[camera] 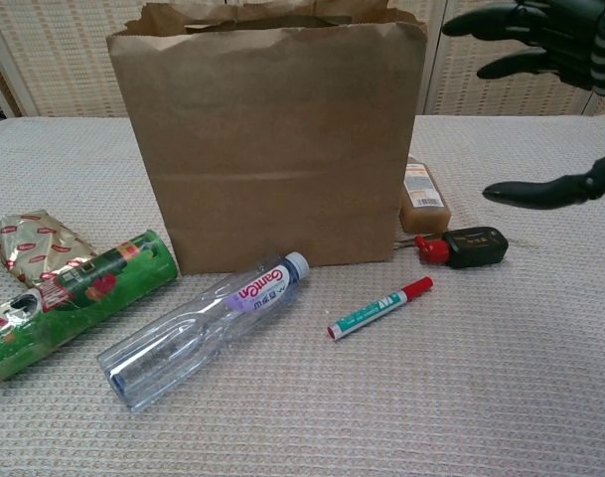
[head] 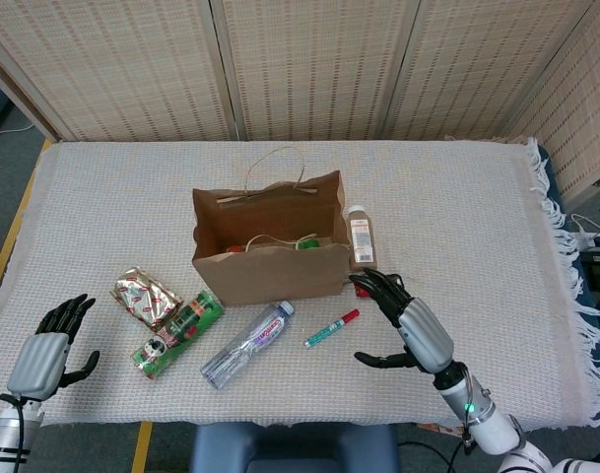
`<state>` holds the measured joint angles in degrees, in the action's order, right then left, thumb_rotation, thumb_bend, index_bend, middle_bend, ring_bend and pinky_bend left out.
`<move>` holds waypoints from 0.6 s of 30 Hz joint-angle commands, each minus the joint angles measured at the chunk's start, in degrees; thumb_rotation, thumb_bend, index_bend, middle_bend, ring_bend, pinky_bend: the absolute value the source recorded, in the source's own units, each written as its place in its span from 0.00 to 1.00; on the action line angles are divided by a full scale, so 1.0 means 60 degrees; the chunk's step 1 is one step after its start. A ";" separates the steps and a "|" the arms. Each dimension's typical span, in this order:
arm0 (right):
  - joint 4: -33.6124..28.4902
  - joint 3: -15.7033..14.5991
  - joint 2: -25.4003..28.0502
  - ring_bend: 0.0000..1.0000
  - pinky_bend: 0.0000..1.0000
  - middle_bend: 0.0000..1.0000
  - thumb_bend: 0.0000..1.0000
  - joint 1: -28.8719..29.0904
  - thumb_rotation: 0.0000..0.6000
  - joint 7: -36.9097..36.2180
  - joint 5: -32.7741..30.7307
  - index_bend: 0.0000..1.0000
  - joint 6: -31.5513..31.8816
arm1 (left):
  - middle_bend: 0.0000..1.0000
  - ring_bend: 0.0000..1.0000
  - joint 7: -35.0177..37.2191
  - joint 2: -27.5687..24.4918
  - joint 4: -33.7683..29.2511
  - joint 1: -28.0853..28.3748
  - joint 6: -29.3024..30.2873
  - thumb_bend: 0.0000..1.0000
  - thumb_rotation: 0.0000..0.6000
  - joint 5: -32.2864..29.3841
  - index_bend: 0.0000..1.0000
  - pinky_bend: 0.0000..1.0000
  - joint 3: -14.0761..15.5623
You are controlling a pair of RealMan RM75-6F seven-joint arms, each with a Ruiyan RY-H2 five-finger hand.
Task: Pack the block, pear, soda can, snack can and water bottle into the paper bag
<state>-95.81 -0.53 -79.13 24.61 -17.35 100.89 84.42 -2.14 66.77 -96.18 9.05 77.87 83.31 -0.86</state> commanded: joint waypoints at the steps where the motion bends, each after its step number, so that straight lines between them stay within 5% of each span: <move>1: -0.0730 -0.0546 0.0631 0.00 0.13 0.08 0.03 -0.0763 1.00 0.1328 -0.0760 0.00 -0.0258 | 0.00 0.00 0.0014 -0.0008 0.0001 -0.0002 -0.0012 0.38 1.00 -0.0024 0.05 0.09 -0.0003; 8: -0.0738 -0.0496 0.1487 0.00 0.07 0.08 0.03 -0.1077 1.00 0.3150 -0.1330 0.00 -0.0473 | 0.00 0.00 -0.0025 -0.0031 -0.0017 -0.0026 0.0042 0.38 1.00 0.0019 0.05 0.09 0.0011; 14: -0.1030 -0.1227 0.2095 0.00 0.07 0.08 0.03 -0.1836 1.00 0.3847 -0.2457 0.00 -0.1082 | 0.00 0.00 -0.0073 -0.0092 -0.0040 -0.0038 -0.0016 0.38 1.00 0.0008 0.05 0.09 0.0065; 18: -0.1170 -0.1177 0.2384 0.00 0.07 0.08 0.03 -0.2000 1.00 0.4121 -0.2851 0.00 -0.1180 | 0.00 0.00 -0.0187 -0.0079 -0.0014 -0.0003 -0.0045 0.38 1.00 0.0056 0.05 0.09 0.0076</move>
<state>-102.37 -7.41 -65.67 13.36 6.38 84.51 77.84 -3.16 66.26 -96.29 8.98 77.64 83.60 -0.41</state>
